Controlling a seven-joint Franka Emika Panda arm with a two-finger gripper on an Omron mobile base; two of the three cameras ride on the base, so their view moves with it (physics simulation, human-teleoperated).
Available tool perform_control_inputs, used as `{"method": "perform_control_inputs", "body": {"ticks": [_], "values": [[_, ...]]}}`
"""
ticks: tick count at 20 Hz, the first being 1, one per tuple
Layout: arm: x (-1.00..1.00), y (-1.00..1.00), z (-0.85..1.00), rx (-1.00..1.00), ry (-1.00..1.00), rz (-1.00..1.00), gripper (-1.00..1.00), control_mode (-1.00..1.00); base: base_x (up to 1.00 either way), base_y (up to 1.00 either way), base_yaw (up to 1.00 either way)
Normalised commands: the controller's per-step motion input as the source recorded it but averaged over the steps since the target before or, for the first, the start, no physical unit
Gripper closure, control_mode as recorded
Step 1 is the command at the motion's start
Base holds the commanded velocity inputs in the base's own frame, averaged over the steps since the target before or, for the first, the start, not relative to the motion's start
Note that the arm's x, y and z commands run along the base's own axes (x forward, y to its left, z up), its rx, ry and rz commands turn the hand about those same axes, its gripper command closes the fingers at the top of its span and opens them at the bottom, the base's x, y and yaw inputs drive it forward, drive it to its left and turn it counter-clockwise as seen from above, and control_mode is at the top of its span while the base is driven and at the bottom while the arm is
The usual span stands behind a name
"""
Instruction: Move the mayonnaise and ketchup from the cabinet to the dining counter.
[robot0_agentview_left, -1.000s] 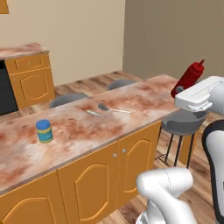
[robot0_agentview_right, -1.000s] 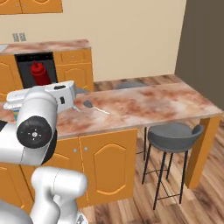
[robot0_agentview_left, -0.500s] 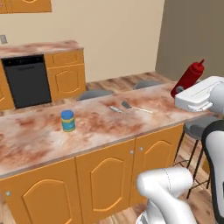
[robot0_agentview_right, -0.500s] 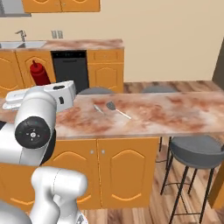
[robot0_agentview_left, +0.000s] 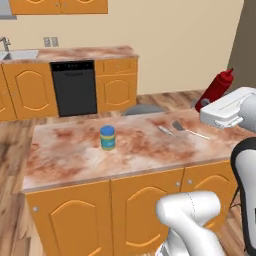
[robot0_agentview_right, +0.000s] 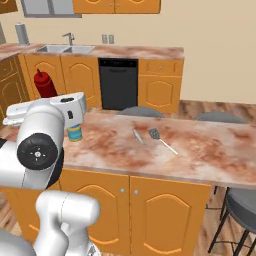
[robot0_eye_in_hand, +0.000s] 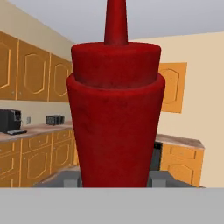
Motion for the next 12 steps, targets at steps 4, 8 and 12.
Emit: {"method": "perform_control_inputs", "body": {"ticks": [4, 8, 12], "values": [[0.00, 0.00, 0.00, 0.00, 0.00, 0.00, 1.00, 1.00, 0.73, -0.08, 0.20], [0.00, 0.00, 0.00, 0.00, 0.00, 0.00, 1.00, 1.00, 0.81, -0.05, 0.08], [0.00, 0.00, 0.00, 0.00, 0.00, 0.00, 1.00, 1.00, 0.85, -0.02, 0.02]]}}
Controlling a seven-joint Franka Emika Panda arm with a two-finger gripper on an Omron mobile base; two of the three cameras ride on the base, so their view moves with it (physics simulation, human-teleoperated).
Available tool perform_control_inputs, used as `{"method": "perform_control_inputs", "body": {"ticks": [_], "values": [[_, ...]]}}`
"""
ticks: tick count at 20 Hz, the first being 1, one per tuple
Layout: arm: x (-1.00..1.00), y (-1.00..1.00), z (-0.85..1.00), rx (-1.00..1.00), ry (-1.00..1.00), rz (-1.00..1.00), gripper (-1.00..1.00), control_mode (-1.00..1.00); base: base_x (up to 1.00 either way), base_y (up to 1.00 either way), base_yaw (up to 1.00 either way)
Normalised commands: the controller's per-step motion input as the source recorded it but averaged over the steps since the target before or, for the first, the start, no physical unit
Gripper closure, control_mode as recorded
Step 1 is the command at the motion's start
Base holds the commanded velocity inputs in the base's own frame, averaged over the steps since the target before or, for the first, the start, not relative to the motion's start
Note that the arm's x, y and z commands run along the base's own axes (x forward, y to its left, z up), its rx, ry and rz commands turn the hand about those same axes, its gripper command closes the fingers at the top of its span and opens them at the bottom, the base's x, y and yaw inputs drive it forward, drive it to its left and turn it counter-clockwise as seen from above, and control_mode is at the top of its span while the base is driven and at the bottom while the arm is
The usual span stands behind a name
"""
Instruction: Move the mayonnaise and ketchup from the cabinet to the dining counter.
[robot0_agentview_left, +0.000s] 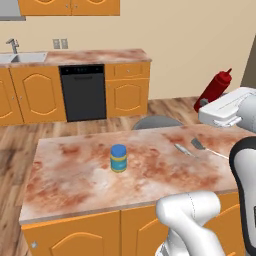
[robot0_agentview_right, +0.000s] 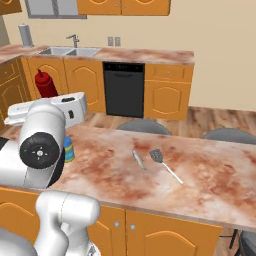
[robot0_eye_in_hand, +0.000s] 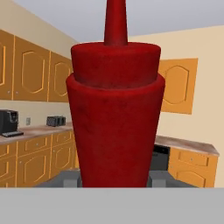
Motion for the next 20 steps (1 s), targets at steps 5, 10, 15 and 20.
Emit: {"method": "perform_control_inputs", "body": {"ticks": [5, 10, 15, 20], "values": [[0.00, 0.00, 0.00, 0.00, 0.00, 0.00, 1.00, 1.00, 0.37, -0.24, 0.00], [0.00, 0.00, 0.00, 0.00, 0.00, 0.00, 1.00, 1.00, 0.05, -0.15, 0.00], [0.06, -0.02, -0.08, 0.00, 0.03, 0.00, 1.00, -1.00, 0.15, -0.04, 0.00], [0.40, -0.23, -0.53, -0.01, 0.17, 0.02, 1.00, -1.00, 0.00, 0.00, 0.00]]}}
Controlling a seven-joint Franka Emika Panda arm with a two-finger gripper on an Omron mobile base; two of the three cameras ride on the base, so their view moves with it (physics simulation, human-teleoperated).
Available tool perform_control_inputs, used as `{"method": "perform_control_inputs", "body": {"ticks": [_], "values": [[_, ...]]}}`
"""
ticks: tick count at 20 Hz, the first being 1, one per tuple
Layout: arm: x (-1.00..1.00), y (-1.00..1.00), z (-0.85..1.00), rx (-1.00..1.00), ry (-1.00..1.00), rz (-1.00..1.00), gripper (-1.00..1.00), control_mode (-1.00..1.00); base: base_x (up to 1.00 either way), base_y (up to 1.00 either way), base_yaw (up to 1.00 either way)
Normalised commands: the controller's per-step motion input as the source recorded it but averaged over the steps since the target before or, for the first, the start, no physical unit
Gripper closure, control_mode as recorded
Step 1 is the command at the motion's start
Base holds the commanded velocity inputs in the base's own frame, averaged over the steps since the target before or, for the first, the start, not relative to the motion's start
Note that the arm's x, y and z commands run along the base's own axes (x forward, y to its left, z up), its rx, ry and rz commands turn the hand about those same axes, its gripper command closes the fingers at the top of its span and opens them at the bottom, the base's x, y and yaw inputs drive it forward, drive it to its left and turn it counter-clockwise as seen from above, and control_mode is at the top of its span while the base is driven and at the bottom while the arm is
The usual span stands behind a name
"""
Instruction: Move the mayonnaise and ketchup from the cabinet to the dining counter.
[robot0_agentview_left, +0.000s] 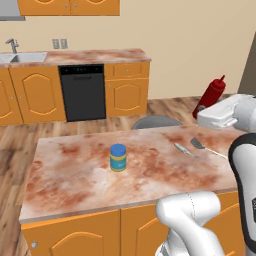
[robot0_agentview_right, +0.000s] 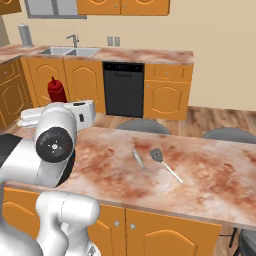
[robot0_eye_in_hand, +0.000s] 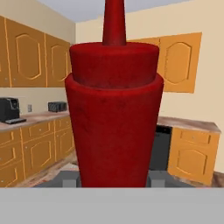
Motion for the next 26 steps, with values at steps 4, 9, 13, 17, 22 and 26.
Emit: {"method": "perform_control_inputs", "body": {"ticks": [4, 9, 13, 17, 22, 26], "values": [[0.44, -0.25, -0.74, -0.02, 0.20, 0.05, 1.00, -1.00, 0.00, 0.00, 0.00], [0.47, -0.19, -0.77, -0.07, 0.13, 0.10, 1.00, -1.00, 0.00, 0.00, 0.00], [0.58, -0.24, -0.72, -0.16, 0.11, 0.15, 1.00, -1.00, 0.00, 0.00, 0.00], [0.61, -0.05, -0.69, -0.23, 0.08, 0.17, 1.00, -1.00, 0.00, 0.00, 0.00], [0.52, 0.00, -0.70, -0.19, 0.02, 0.11, 1.00, -1.00, 0.00, 0.00, 0.00], [0.38, 0.00, -0.54, -0.01, 0.03, 0.12, 1.00, -1.00, 0.00, 0.00, 0.00]]}}
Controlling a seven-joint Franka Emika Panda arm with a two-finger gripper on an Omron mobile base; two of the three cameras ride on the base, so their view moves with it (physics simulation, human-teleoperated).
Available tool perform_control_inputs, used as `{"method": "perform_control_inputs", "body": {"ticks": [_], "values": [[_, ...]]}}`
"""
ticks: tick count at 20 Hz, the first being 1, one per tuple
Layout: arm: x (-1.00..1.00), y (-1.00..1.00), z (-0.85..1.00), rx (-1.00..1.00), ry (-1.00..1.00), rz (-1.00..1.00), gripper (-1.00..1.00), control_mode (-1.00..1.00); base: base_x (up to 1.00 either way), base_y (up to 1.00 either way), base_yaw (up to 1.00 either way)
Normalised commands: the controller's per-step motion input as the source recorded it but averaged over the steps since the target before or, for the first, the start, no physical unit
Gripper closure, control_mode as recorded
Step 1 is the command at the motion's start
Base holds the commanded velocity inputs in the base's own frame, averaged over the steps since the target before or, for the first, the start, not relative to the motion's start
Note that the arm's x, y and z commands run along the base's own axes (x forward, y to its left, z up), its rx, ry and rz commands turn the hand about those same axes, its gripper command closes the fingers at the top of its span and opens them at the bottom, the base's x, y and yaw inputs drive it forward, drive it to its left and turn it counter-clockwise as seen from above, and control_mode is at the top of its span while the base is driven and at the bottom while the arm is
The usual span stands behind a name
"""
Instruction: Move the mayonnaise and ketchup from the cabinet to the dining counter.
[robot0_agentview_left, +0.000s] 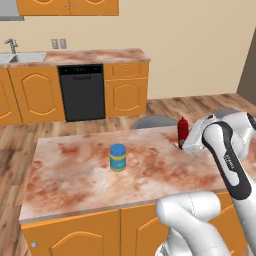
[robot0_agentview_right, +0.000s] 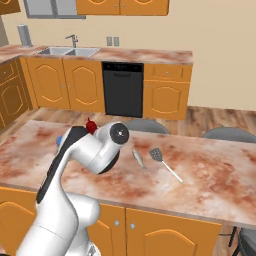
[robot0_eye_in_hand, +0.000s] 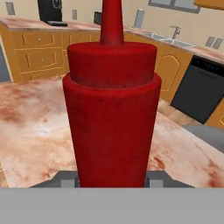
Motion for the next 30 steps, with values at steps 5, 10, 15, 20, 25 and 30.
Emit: {"method": "perform_control_inputs", "body": {"ticks": [5, 10, 15, 20, 25, 30], "values": [[0.41, 0.00, -0.58, 0.00, 0.02, 0.10, 1.00, -1.00, 0.00, 0.00, 0.00], [0.42, 0.05, -0.45, 0.00, 0.10, 0.06, 1.00, -1.00, 0.00, 0.00, 0.00], [0.45, 0.01, -0.43, 0.00, 0.11, 0.04, 1.00, -1.00, 0.00, 0.00, 0.00], [0.43, 0.00, -0.41, 0.00, 0.11, 0.04, 1.00, -1.00, 0.00, 0.00, 0.00], [0.36, 0.00, -0.42, 0.02, 0.05, 0.05, 1.00, -1.00, 0.00, 0.00, 0.00], [0.32, 0.00, -0.38, 0.04, 0.01, 0.06, 1.00, -1.00, 0.00, 0.00, 0.00]]}}
